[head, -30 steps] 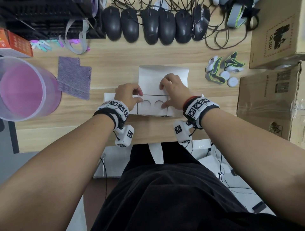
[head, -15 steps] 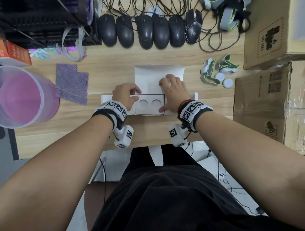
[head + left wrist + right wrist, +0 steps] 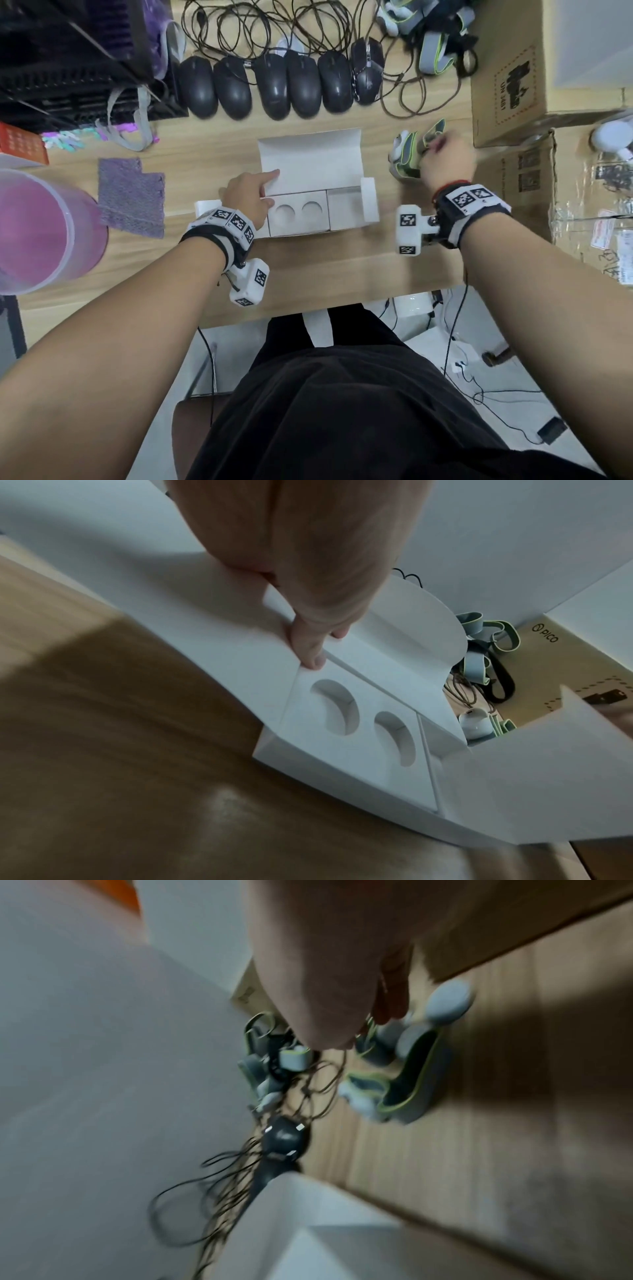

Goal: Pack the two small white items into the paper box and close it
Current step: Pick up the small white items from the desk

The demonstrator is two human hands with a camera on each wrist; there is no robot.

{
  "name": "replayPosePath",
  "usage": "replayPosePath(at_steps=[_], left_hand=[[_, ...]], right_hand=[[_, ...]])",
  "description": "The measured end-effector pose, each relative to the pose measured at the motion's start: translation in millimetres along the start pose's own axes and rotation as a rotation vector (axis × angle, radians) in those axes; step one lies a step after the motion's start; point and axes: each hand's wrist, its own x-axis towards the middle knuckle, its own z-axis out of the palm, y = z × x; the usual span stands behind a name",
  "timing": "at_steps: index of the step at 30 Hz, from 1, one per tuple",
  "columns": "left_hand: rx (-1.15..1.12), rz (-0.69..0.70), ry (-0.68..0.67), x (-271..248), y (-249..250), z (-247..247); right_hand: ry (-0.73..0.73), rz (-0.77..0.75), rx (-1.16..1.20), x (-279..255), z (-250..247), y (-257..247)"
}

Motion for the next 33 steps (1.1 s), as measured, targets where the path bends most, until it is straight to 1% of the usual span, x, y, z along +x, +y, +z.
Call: replayPosePath(at_steps=[2, 4, 6, 9, 12, 15, 16, 18, 21, 24, 25, 27, 29, 31, 33], left_hand=[[0.013, 0.001, -0.004, 1, 2, 2], [0.018, -0.002, -0.009, 2, 5, 5], [0.02, -0.01, -0.007, 1, 6, 8], [0.037, -0.026, -0.011, -1, 10, 9], [0.062, -0.026, -0.014, -1, 12, 8], [0.082, -0.019, -0.016, -2, 12, 7], [0.085, -0.018, -0.014, -2, 12, 8], [0.082, -0.016, -0.004, -2, 13, 8], [0.086, -0.016, -0.002, -2, 15, 7], [0.077, -0.008, -0.003, -2, 19, 5], [0.074, -0.005, 0.003, -3, 20, 4], [0.066, -0.004, 0.019, -5, 20, 4], [0.033, -0.019, 0.03, -7, 19, 6], [0.011, -0.027, 0.036, -8, 17, 7], [0.002, -0.028, 0.042, -9, 13, 7]], right_hand=[[-0.041, 0.11, -0.059, 4, 1, 27], [-0.085, 0.111, -0.138, 4, 7, 38], [-0.124, 0.087, -0.201, 6, 14, 40], [-0.166, 0.102, -0.258, 9, 24, 41], [-0.187, 0.115, -0.255, 6, 27, 44], [-0.281, 0.111, -0.25, 2, 23, 44], [-0.292, 0.108, -0.225, 0, 20, 42], [-0.261, 0.086, -0.118, -2, 10, 32], [-0.195, 0.006, 0.035, -3, -9, 6], [-0.178, -0.126, 0.156, -11, -29, -30], [-0.196, -0.193, 0.187, -18, -34, -43], [-0.299, -0.35, 0.226, -35, -35, -68], [-0.459, -0.479, 0.222, -59, -26, -91], [-0.578, -0.558, 0.165, -80, -6, -104], [-0.647, -0.584, 0.057, -96, 19, -107]])
